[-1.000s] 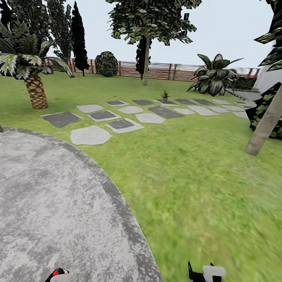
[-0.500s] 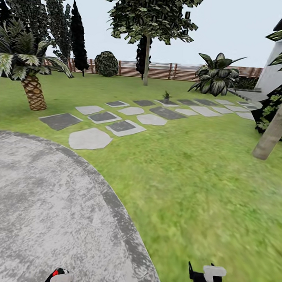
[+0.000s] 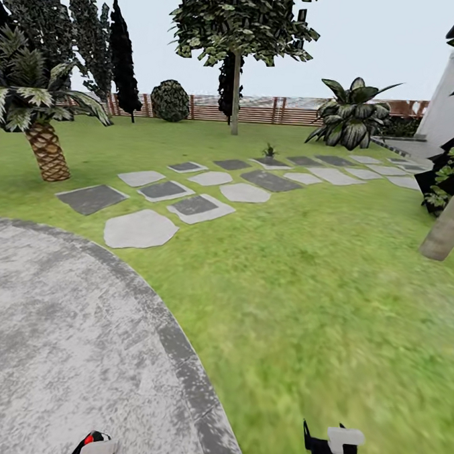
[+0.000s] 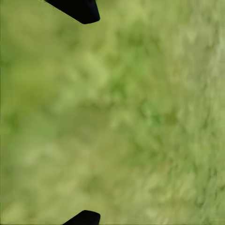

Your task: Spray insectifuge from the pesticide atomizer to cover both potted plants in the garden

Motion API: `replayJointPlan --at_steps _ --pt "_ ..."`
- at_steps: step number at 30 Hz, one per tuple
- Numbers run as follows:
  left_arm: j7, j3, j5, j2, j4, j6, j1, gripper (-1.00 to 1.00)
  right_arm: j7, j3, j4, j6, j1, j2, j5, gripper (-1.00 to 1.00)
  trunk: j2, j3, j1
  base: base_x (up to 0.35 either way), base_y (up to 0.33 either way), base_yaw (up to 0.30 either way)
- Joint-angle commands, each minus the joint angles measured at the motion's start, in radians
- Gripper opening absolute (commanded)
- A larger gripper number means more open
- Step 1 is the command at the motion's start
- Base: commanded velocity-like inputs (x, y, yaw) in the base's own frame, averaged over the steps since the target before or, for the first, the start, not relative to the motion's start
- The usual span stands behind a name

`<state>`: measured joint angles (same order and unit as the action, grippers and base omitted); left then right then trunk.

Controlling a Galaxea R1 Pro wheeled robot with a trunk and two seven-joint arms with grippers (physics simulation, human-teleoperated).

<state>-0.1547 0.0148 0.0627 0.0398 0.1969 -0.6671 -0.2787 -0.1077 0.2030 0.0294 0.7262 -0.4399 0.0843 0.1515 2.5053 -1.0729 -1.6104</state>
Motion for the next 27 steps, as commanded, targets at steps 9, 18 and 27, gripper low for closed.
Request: replayJointPlan --at_steps 9,18,27 --pt "0.001 0.002 0.006 -0.001 -0.001 -0.003 -0.001 -1.0 -0.003 0.01 0.0 0.002 0.0 0.0 0.007 1.0 0.0 -0.001 0.0 0.337 0.099 0.0" --pt "0.001 0.002 0.006 -0.001 -0.001 -0.003 -0.001 -1.0 -0.003 0.01 0.0 0.001 0.0 0.0 0.005 1.0 0.0 -0.001 0.0 0.336 0.023 0.0" --pt "0.001 0.002 0.006 -0.001 -0.001 -0.003 -0.001 -1.0 -0.003 0.01 0.0 0.001 0.0 0.0 0.005 1.0 0.0 -0.001 0.0 0.337 0.0 0.0"
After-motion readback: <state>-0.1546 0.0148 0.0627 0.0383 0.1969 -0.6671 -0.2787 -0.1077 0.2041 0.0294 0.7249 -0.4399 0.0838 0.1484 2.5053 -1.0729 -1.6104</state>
